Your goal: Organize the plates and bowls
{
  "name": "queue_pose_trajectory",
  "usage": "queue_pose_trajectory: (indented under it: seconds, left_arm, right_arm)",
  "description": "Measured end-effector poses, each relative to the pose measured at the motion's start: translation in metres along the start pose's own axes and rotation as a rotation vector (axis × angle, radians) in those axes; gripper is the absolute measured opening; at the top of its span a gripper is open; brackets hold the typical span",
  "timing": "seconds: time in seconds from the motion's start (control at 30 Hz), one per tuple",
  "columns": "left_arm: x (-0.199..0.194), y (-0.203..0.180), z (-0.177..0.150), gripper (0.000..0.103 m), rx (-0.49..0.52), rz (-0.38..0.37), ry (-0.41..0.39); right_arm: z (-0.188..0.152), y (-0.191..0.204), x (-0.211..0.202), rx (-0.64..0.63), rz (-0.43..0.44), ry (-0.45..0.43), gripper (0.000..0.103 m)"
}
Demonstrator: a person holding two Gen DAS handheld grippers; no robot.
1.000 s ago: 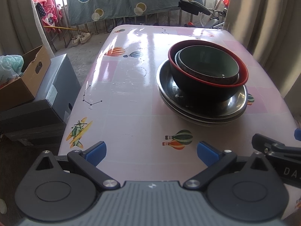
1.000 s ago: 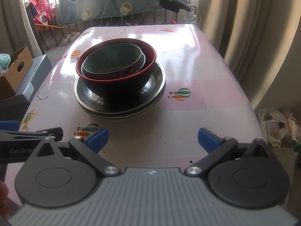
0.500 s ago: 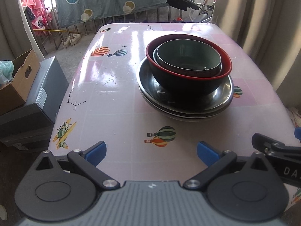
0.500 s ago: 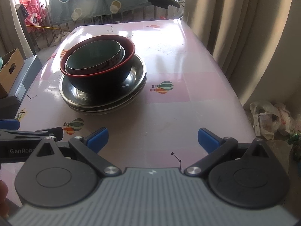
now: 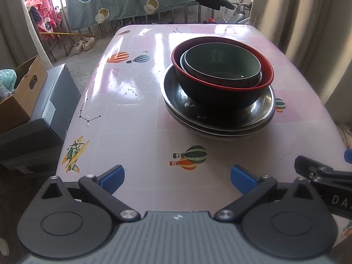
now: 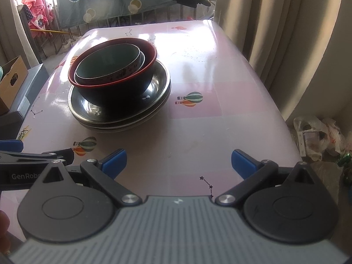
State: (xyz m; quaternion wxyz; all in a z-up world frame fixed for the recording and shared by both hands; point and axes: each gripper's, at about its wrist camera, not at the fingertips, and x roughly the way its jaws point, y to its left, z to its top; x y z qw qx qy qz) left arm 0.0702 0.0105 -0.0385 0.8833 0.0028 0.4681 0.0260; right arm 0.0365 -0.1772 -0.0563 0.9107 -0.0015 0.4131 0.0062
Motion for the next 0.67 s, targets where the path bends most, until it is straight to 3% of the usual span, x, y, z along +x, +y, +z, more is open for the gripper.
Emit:
queue_pose_trajectory:
  seconds: [0.67]
  left_arm:
    - [0.0004, 0.0029, -0.0004, 0.103, -0.009, 0.007, 0.003]
  right_arm:
    - [0.0005, 0.0026, 0.0016, 0.002, 0.015, 0.006, 0.102]
